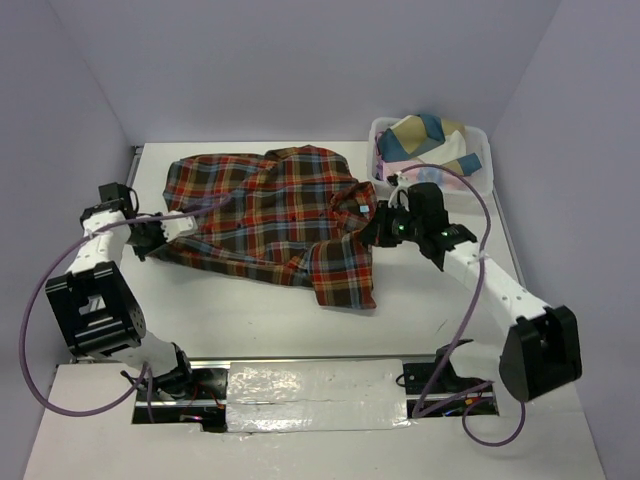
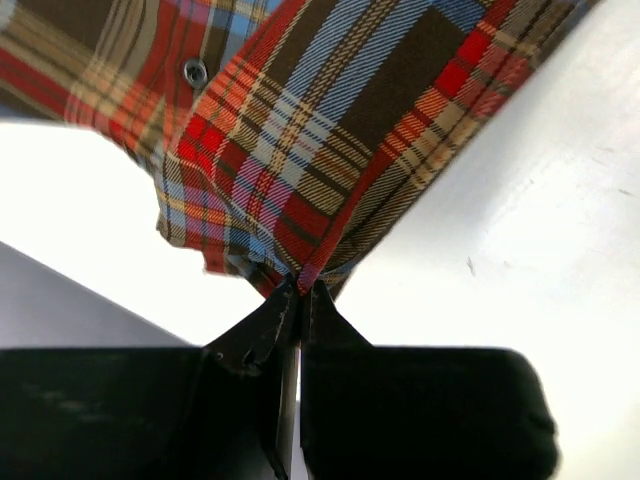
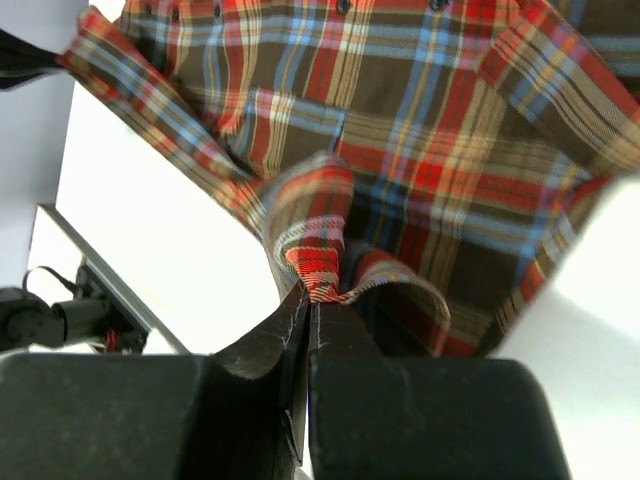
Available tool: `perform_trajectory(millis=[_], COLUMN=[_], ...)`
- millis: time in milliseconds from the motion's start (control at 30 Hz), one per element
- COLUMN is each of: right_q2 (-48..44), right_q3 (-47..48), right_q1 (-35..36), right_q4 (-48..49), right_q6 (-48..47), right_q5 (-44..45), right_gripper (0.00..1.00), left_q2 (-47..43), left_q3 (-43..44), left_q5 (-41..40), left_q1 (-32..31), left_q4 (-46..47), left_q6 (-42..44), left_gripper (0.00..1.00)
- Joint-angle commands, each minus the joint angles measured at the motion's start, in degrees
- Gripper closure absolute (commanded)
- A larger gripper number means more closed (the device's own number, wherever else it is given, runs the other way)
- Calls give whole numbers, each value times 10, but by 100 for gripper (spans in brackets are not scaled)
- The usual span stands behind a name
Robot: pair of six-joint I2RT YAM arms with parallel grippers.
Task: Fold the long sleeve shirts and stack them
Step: Flatten the shirt out
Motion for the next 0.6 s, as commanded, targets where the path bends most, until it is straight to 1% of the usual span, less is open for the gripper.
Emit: perform_trajectory(millis=[0, 100, 133, 167, 200, 233, 267, 333, 367, 400, 433, 467, 500, 533, 567], right_q2=[-81, -164, -188, -231, -249, -285, -301, -330, -356, -365, -379, -381, -383, -382, -380], right_q3=[-14, -34, -44, -49, -52, -58, -62, -81, -91, -99, -122, -133, -150, -154, -157], right_q1=[-3, -2, 0, 5, 9, 14, 19, 44, 54, 71, 77, 81, 83, 84, 84], right_q4=[-60, -127, -161, -180, -197, -227, -239, -252, -253, -253, -254, -254, -255, -260, -262], right_q6=[-24, -25, -25, -25, -17, -10, -3, 28, 39, 57, 65, 73, 78, 87, 88], right_q5=[25, 35, 32, 28, 24, 19, 11, -16, -22, -25, -20, -16, -13, -13, -13], right_gripper=[100, 100, 100, 100, 100, 100, 100, 100, 100, 100, 100, 100, 100, 100, 100], left_q2=[-33, -53, -57, -61, -67, -70, -72, -83, -92, -97, -101, -106, -106, -106, -108], left_q3=[51, 61, 60, 55, 50, 35, 28, 3, -28, -48, -87, -103, -116, -132, -136], left_q5=[50, 49, 40, 32, 22, -4, -16, -40, -57, -67, -87, -99, -109, -121, -135], left_q1=[33, 57, 62, 68, 70, 71, 71, 70, 71, 71, 71, 72, 73, 77, 79], left_q4=[-125, -186, -221, -241, -259, -296, -311, -336, -345, -338, -319, -293, -241, -229, -230], left_q6=[-6, 21, 39, 50, 71, 81, 91, 110, 115, 117, 112, 101, 82, 81, 92], left_gripper=[100, 100, 100, 100, 100, 100, 100, 100, 100, 99, 98, 95, 77, 66, 58])
